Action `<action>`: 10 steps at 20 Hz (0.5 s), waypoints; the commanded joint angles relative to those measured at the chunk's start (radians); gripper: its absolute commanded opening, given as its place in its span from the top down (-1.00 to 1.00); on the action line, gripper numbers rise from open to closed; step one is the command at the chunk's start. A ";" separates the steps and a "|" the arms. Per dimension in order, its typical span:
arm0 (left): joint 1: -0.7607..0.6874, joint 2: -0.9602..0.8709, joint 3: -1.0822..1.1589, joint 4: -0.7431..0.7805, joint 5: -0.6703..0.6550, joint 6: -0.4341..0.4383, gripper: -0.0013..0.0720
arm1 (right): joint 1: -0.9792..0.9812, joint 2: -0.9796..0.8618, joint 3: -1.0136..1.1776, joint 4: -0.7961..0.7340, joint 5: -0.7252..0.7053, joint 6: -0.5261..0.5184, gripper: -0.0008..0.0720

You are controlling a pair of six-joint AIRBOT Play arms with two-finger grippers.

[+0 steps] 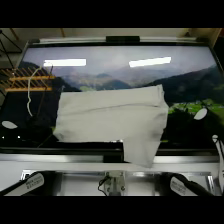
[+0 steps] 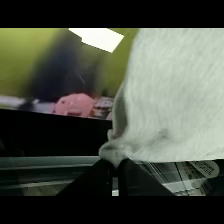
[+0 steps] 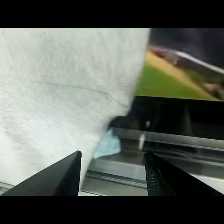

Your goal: Fold the shirts.

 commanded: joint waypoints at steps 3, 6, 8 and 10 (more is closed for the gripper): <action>0.000 0.005 0.000 -0.004 -0.011 0.003 0.87 | 0.001 0.010 -0.153 0.178 -0.118 -0.034 -0.41; 0.000 0.005 0.000 -0.004 -0.010 0.003 0.87 | 0.001 0.010 -0.187 0.181 -0.119 -0.034 0.13; 0.000 0.005 0.000 -0.004 -0.011 0.003 0.87 | 0.000 0.014 -0.187 0.182 -0.118 -0.034 0.66; 0.000 0.016 0.005 -0.004 -0.010 0.024 0.87 | 0.000 0.053 -0.149 0.182 -0.107 -0.035 0.76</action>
